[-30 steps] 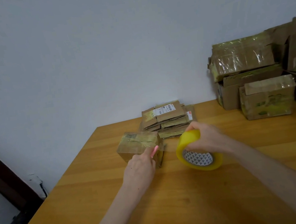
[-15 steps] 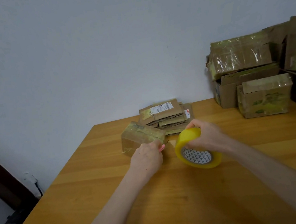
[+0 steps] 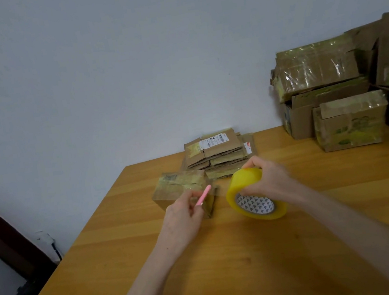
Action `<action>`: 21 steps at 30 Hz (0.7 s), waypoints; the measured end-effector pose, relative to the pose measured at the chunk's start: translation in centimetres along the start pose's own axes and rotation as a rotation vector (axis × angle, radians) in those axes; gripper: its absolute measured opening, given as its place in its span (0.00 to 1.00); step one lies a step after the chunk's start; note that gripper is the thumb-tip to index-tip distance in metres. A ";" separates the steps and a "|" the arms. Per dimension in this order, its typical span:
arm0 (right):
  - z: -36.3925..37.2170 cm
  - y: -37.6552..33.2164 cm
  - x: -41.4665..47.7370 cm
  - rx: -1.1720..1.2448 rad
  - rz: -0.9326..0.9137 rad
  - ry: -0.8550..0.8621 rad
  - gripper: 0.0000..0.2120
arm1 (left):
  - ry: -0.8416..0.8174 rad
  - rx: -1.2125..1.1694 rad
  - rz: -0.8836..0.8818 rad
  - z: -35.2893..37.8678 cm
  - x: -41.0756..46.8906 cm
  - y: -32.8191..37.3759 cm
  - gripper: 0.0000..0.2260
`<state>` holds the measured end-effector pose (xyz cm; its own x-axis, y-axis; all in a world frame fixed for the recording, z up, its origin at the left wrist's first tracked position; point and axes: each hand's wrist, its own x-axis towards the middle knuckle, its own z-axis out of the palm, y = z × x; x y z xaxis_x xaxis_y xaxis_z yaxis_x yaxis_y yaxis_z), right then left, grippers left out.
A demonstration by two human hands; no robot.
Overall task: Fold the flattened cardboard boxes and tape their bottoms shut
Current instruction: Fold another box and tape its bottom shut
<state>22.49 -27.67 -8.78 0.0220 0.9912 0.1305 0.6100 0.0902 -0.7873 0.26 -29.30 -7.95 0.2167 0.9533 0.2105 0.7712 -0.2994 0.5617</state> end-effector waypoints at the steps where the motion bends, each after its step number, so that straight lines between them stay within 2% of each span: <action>1: 0.1 0.0 0.0 -0.001 -0.002 0.004 0.25 | 0.001 -0.055 -0.016 0.1 -0.1 0.1 0.09; 4: 0.1 0.1 -0.1 0.012 0.003 0.015 0.26 | 0.026 -0.216 -0.079 0.1 -0.1 -0.2 0.09; 8: 0.0 0.3 0.0 0.019 0.015 0.011 0.25 | 0.059 -0.162 -0.110 0.1 -0.4 -0.6 0.11; 11: 0.1 0.4 0.1 0.015 0.012 0.009 0.25 | 0.088 -0.216 -0.154 0.0 -0.7 -0.3 0.11; 16: 0.1 0.3 0.1 0.020 0.013 0.010 0.25 | 0.146 0.231 0.077 0.3 -0.9 0.1 0.20; 21: 0.2 0.2 -0.1 0.004 -0.007 0.017 0.25 | 0.088 0.463 0.042 0.9 -0.4 1.1 0.20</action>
<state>22.43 -27.70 -9.08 0.0307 0.9888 0.1462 0.6072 0.0977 -0.7885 1.49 -29.99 -8.14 0.2173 0.9276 0.3038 0.9529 -0.2690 0.1398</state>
